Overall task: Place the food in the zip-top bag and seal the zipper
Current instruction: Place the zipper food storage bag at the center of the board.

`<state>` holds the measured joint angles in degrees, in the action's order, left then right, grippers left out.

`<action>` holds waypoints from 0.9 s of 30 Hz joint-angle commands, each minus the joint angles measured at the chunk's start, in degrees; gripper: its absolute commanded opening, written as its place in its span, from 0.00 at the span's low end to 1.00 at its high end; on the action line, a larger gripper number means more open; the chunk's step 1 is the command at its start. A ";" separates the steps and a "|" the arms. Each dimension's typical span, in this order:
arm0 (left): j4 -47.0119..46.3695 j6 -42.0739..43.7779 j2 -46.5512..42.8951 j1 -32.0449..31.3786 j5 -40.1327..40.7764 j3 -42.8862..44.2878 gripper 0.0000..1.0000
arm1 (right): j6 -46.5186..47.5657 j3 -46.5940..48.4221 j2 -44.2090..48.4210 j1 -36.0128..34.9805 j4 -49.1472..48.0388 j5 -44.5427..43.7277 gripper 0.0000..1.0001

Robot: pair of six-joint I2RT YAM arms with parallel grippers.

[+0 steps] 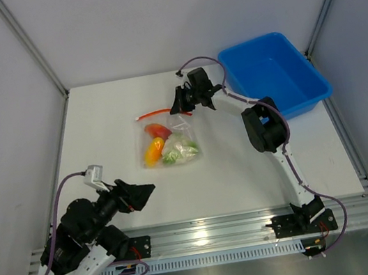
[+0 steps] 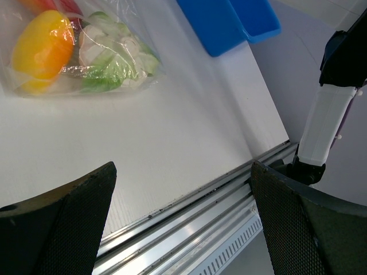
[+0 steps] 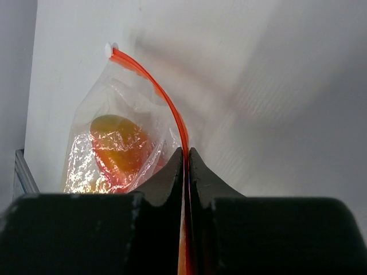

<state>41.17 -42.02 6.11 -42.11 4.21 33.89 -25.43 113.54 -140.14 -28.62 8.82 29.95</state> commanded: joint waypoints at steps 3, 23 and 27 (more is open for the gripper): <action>-1.09 1.24 1.01 -0.17 0.19 0.39 1.00 | 4.68 5.46 0.04 0.58 4.78 -3.14 0.21; -14.79 -1.40 11.20 -0.08 -7.28 -3.30 1.00 | 11.20 -22.44 38.24 3.58 13.00 -13.87 0.98; -20.76 -2.01 15.50 0.09 -8.86 -5.67 1.00 | 9.53 -42.31 54.32 0.77 8.77 -19.74 0.98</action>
<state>27.40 -42.68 18.61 -42.09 -1.98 29.52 -14.81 81.06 -94.74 -25.58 21.50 15.27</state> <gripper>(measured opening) 0.994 0.979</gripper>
